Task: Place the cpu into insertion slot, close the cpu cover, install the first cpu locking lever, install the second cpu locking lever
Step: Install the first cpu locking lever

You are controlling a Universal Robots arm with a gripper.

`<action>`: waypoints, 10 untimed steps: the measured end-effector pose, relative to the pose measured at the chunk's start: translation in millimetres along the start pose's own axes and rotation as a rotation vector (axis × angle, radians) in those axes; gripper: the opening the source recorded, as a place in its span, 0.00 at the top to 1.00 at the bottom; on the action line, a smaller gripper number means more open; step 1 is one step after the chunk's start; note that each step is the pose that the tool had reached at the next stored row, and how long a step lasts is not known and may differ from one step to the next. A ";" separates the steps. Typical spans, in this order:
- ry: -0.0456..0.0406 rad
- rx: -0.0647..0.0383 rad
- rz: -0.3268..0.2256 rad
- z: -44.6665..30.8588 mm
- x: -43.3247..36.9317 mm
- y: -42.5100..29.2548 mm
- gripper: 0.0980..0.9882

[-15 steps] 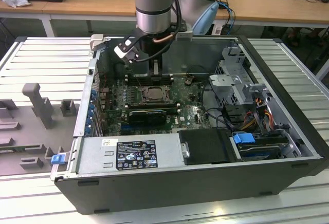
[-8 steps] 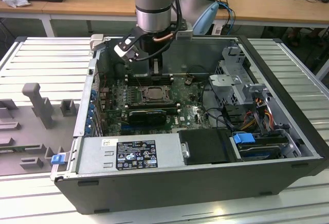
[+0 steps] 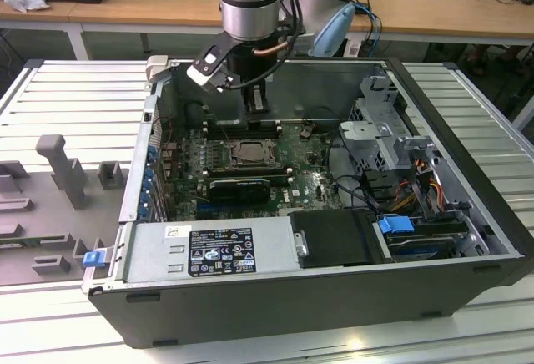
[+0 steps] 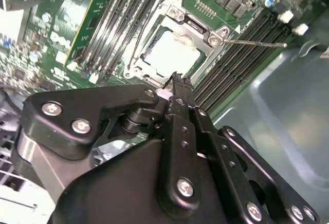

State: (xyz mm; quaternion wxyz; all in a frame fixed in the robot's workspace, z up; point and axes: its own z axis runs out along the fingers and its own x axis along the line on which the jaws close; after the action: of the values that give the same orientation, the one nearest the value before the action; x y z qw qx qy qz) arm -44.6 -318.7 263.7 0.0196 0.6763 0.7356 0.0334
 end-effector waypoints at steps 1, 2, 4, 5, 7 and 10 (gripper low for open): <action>0.0026 0.001 -0.033 0.3 0.0 0.0 0.99; 0.0050 0.002 -0.066 0.6 0.0 0.0 0.99; 0.0118 0.008 -0.158 1.4 0.0 -0.1 0.99; 0.0132 0.009 -0.177 1.7 0.0 -0.1 0.99; 0.0135 0.014 -0.225 2.1 0.0 -0.2 0.99; -0.0200 0.026 -0.292 2.2 -0.1 -0.2 0.99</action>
State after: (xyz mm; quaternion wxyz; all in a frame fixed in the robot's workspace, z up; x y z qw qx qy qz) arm -44.6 -318.8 261.5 0.0227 0.5624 0.8265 0.0138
